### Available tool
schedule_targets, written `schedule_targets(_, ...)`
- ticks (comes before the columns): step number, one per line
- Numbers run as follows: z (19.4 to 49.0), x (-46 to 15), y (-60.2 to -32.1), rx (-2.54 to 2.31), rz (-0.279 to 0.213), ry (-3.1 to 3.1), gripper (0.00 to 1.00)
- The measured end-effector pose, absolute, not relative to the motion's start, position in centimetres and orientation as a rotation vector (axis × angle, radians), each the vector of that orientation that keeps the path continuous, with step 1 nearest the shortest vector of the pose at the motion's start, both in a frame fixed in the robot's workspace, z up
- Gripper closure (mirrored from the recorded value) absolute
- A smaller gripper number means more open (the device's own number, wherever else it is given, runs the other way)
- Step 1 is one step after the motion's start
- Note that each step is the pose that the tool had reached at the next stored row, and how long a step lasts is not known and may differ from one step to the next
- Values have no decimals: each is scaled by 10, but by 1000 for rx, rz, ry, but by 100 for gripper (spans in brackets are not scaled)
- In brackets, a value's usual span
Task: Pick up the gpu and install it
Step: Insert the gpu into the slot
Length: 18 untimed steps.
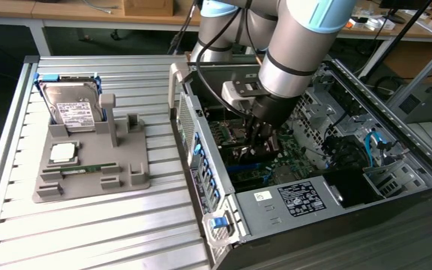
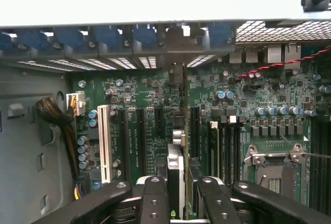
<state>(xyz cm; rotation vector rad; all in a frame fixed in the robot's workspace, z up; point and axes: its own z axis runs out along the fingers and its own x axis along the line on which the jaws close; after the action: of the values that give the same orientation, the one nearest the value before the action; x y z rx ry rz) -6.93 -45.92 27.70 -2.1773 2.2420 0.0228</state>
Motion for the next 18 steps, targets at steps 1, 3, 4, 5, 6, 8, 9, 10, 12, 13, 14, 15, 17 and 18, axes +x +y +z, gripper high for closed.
schedule_targets(1,277,-69,-458,-2177,23,2242,73)
schedule_targets(3,276,-70,-457,-2177,23,2242,73)
schedule_targets(4,276,-70,-457,-2177,23,2242,73)
schedule_targets(5,275,-70,-457,-2177,23,2242,73)
schedule_targets(6,275,-70,-457,-2177,23,2242,73)
schedule_targets(8,275,-71,-457,-2177,23,2242,73)
schedule_targets(9,275,-71,-457,-2177,23,2242,73)
schedule_targets(10,274,-71,-457,-2177,23,2242,73)
schedule_targets(12,274,-71,-458,-2177,23,2242,73)
schedule_targets(13,274,-71,-458,-2177,23,2242,73)
schedule_targets(14,274,-71,-458,-2177,23,2242,73)
schedule_targets(15,274,-71,-458,-2177,23,2242,73)
schedule_targets(17,274,-72,-459,-2177,23,2242,73)
schedule_targets(18,274,-72,-459,-2177,23,2242,73)
